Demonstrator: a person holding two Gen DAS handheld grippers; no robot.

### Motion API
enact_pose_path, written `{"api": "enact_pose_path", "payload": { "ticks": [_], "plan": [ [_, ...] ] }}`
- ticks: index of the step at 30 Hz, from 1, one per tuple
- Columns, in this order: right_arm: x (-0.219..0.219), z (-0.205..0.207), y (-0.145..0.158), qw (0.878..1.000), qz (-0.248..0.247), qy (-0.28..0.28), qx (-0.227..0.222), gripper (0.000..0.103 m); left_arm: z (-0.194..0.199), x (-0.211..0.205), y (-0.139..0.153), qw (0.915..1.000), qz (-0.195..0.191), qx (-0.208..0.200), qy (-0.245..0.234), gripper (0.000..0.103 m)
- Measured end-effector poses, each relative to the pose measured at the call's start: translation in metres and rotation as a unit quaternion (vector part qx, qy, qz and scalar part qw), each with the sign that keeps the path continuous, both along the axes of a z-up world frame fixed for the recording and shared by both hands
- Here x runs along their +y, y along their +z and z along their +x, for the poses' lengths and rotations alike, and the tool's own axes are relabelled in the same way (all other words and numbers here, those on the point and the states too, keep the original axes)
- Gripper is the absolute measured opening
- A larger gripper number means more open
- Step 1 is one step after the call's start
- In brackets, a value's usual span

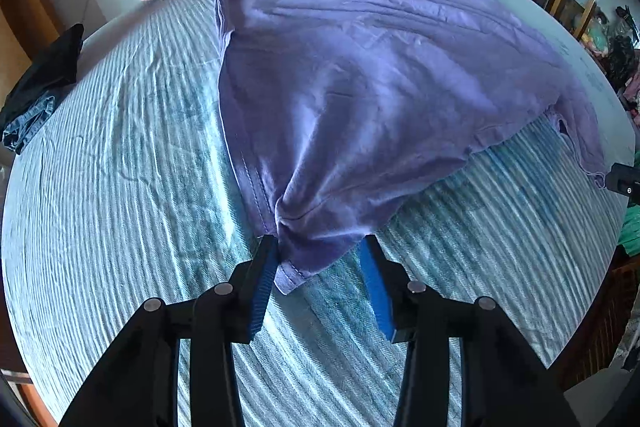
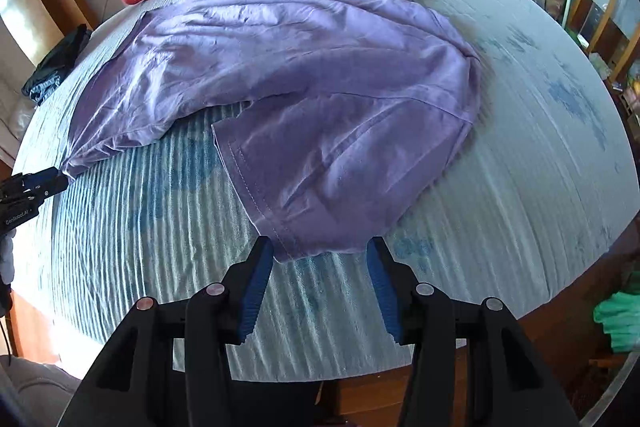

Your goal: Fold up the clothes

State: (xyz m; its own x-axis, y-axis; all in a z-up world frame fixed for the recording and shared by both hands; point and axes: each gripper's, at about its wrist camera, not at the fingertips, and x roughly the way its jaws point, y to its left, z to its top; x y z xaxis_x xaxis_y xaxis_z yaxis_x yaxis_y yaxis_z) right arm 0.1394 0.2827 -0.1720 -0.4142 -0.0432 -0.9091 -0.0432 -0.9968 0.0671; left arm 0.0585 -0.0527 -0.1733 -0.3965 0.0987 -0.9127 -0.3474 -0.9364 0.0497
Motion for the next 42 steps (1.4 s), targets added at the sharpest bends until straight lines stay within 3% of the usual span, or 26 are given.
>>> {"api": "enact_pose_path", "payload": {
  "ticks": [1,2,3,4,5,8,13,17,21,24,26,29,30,33,34,38,42],
  "plan": [
    [-0.002,-0.001,-0.003,1.000,0.008,0.004,0.000,0.049,-0.001,0.001,-0.001,1.0000,-0.002,0.002,0.005,0.044],
    [-0.004,-0.002,-0.005,1.000,0.016,0.008,-0.001,0.043,-0.002,0.001,-0.002,0.9999,-0.005,0.004,0.010,0.036],
    [-0.006,-0.003,-0.008,1.000,0.025,0.012,-0.001,0.037,-0.004,0.001,-0.002,0.9998,-0.010,0.009,0.015,0.007],
    [-0.004,-0.002,-0.006,1.000,0.026,0.008,0.003,0.013,-0.005,0.000,-0.001,0.9997,-0.010,0.013,0.019,0.003],
    [0.001,0.000,-0.001,1.000,0.022,-0.004,0.010,0.006,-0.006,-0.001,0.003,0.9995,-0.007,0.019,0.023,0.003],
    [0.019,0.008,0.019,0.999,0.012,-0.039,0.034,0.006,-0.006,-0.007,0.018,0.9988,0.000,0.038,0.031,0.003],
    [0.059,0.014,0.085,0.993,0.010,-0.062,0.096,0.006,-0.006,-0.019,0.045,0.9978,0.005,0.057,0.032,0.003],
    [0.074,-0.027,0.116,0.992,0.019,-0.041,0.117,0.006,-0.023,-0.021,0.050,0.9980,0.010,0.049,0.040,0.003],
    [0.070,-0.099,0.123,0.995,0.030,0.007,0.097,0.006,-0.027,-0.035,0.060,0.9980,0.014,0.026,0.057,0.003],
    [0.068,-0.171,0.114,0.997,0.028,0.032,0.068,0.008,-0.066,-0.036,0.054,0.9965,0.012,0.010,0.082,0.004],
    [0.075,-0.208,0.105,0.998,0.028,0.024,0.052,0.030,-0.095,-0.037,0.049,0.9946,0.017,-0.005,0.103,0.006],
    [0.096,-0.236,0.102,0.999,0.001,0.006,0.049,0.036,-0.116,-0.039,0.044,0.9904,0.019,-0.019,0.135,0.015],
    [0.103,-0.233,0.103,0.999,-0.007,0.005,0.052,0.036,-0.116,-0.041,0.046,0.9893,0.022,-0.017,0.143,0.024],
    [0.121,-0.214,0.103,0.998,-0.026,0.011,0.057,0.044,-0.114,-0.045,0.051,0.9855,0.031,-0.009,0.167,0.037],
    [0.127,-0.204,0.097,0.998,-0.031,0.009,0.048,0.050,-0.109,-0.047,0.053,0.9845,0.035,-0.005,0.172,0.038],
    [0.144,-0.163,0.060,0.998,-0.056,-0.015,-0.005,0.050,-0.088,-0.055,0.051,0.9814,0.040,-0.005,0.188,0.041],
    [0.151,-0.136,0.040,0.996,-0.076,-0.046,-0.022,0.050,-0.080,-0.059,0.039,0.9822,0.042,-0.012,0.182,0.041]
  ]
}}
